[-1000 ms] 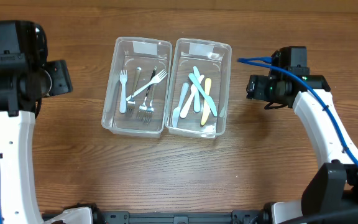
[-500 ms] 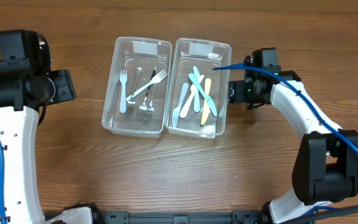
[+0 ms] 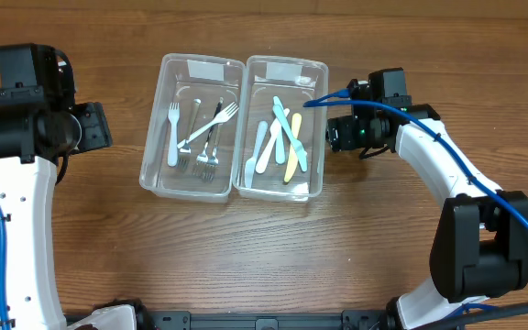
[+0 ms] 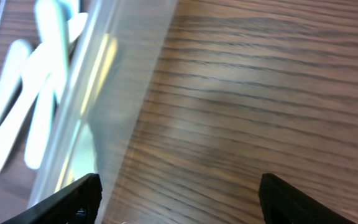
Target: Pack container
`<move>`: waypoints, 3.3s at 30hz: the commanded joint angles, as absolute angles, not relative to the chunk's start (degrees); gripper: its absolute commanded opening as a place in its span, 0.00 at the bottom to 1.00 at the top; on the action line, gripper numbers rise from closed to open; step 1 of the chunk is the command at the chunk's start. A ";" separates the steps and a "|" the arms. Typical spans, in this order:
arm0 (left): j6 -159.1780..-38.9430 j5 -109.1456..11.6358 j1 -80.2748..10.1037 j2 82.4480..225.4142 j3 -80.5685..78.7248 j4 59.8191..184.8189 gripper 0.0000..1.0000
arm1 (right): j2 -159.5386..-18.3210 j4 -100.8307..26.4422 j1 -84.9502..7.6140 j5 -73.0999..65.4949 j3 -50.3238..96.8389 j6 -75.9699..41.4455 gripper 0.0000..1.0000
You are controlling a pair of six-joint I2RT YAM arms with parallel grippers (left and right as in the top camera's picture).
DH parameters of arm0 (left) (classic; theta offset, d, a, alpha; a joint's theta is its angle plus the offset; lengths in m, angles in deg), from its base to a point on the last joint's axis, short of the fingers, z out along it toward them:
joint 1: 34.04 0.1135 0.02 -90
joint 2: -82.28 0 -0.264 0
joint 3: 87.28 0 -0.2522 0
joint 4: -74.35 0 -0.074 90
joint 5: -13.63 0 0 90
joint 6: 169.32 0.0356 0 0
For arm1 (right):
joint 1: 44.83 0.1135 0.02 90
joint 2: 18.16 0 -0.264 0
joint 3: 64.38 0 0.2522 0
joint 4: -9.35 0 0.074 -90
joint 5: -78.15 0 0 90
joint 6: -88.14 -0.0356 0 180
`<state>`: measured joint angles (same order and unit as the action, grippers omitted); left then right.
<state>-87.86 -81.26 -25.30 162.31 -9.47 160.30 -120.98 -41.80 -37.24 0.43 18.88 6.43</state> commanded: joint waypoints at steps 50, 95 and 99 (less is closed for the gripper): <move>-76.12 -76.75 -25.06 141.61 8.17 137.11 1.00 | -93.64 -54.08 -52.08 -12.36 33.04 -3.01 1.00; -80.62 -88.53 -35.66 104.33 24.89 157.34 1.00 | -46.41 -65.03 -34.55 -19.16 -0.23 -13.92 1.00; -80.62 -88.53 -35.66 104.33 24.91 157.30 1.00 | -45.60 -65.16 -35.14 -20.21 -0.23 -13.85 1.00</move>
